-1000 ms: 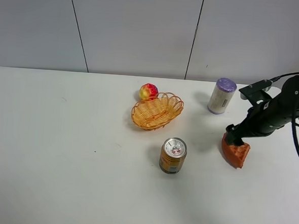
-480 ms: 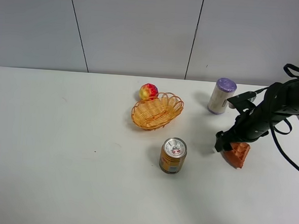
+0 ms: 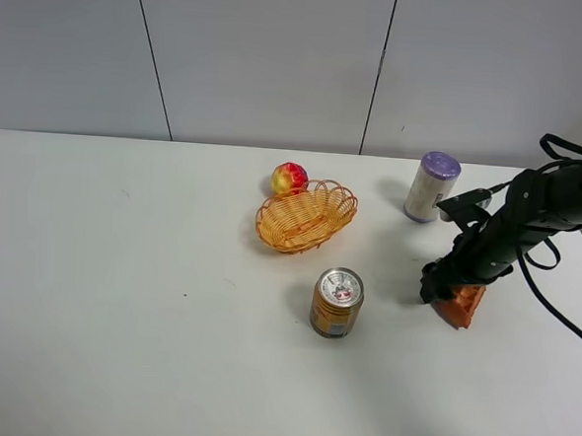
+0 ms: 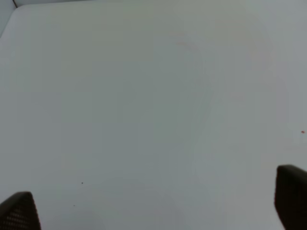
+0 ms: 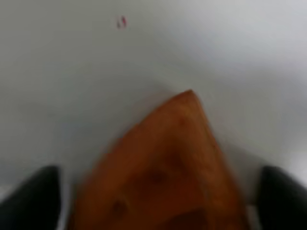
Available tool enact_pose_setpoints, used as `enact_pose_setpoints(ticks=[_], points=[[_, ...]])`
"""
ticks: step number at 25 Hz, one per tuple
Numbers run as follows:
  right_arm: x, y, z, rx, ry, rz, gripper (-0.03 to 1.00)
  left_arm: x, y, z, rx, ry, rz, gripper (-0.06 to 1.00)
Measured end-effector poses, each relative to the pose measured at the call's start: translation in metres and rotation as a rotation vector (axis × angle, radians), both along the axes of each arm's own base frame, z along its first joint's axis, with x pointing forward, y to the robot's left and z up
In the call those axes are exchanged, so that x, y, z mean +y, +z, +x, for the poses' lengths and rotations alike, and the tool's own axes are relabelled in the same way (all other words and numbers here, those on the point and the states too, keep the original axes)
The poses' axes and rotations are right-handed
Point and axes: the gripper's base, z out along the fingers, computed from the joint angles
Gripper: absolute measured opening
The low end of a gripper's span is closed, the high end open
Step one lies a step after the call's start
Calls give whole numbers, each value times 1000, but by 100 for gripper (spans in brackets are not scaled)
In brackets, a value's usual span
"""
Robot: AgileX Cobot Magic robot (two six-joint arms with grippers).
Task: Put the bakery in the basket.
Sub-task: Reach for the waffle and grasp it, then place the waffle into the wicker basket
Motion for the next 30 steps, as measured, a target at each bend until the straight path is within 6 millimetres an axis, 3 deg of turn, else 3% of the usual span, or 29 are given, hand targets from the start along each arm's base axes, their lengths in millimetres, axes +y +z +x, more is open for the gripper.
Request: enact_pose_setpoints(ticks=[1,5,7,10,12,16,19,23,30], points=[[0,0,-1,14,0,1,62,0,0,0,0,0,0,99],[1,5,-5,41,-22,20,61,0,0,0,0,0,0,99],[4,17,-5,9,-43,43,61,0,0,0,-1,0,0,99],[17,54,3,-111,-55,101,61,0,0,0,-1,0,0,99],[33,90,14,-229,-31,146,61,0,0,0,-1,0,0,99],[78,156,40,-425,83,220,61,0,0,0,-1,0,0,99],[110,180,60,-499,149,265,61,0,0,0,-1,0,0,99],[150,159,83,-426,211,285,61,0,0,0,-1,0,0,99],[198,78,94,-250,264,261,61,0,0,0,-1,0,0,99]])
